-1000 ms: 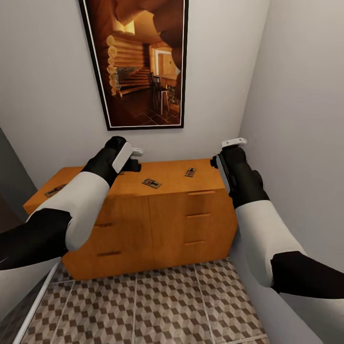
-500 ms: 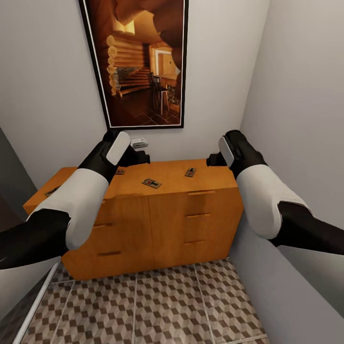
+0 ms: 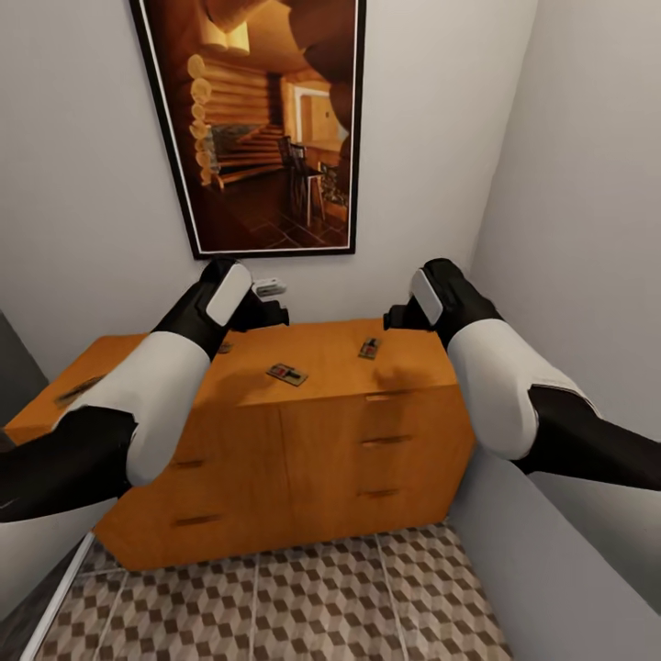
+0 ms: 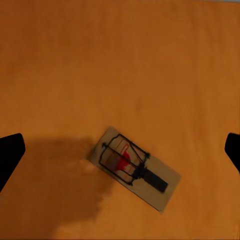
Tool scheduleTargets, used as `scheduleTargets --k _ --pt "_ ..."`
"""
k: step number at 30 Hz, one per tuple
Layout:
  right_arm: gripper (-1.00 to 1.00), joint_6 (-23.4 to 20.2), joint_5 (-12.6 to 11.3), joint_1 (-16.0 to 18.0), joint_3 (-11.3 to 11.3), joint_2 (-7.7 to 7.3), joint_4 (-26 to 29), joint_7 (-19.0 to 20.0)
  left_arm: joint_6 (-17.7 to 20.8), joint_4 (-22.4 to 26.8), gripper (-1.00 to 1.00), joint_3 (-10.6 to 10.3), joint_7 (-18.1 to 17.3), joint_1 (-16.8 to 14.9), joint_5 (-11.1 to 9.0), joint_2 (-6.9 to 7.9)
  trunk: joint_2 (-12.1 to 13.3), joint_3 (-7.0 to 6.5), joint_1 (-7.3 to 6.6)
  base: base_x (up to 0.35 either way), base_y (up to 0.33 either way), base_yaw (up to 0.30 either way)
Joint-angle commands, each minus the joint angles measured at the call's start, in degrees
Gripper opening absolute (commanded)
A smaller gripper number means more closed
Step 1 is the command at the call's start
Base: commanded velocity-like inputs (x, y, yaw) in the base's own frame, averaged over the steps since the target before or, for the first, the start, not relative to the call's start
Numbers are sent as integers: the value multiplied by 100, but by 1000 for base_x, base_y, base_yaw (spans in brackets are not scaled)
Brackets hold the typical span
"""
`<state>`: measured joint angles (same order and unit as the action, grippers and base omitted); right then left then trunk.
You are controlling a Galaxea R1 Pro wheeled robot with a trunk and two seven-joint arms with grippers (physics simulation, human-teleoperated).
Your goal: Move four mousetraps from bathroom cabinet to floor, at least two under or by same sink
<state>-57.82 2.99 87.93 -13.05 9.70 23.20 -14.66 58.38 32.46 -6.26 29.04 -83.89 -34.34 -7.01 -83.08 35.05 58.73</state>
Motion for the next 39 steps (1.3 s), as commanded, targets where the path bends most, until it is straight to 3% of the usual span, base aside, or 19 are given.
scheduleTargets --k 1,8,12,39 --pt "100 -1 -34 0 -1 5 -41 25 -2 -60 100 -1 1 12 1 0 0 0 0 326 0 0" --pt "100 -7 -670 3 10 11 -334 126 -6 -441 100 -6 5 52 10 13 0 0 0 329 0 0" --pt "100 -9 -787 1 10 24 -370 134 -3 -498 100 -2 5 56 7 15 0 0 0 316 0 0" --pt "100 30 -865 -18 -12 6 -727 179 7 -588 100 23 6 57 6 41 0 0 0 33 0 0"
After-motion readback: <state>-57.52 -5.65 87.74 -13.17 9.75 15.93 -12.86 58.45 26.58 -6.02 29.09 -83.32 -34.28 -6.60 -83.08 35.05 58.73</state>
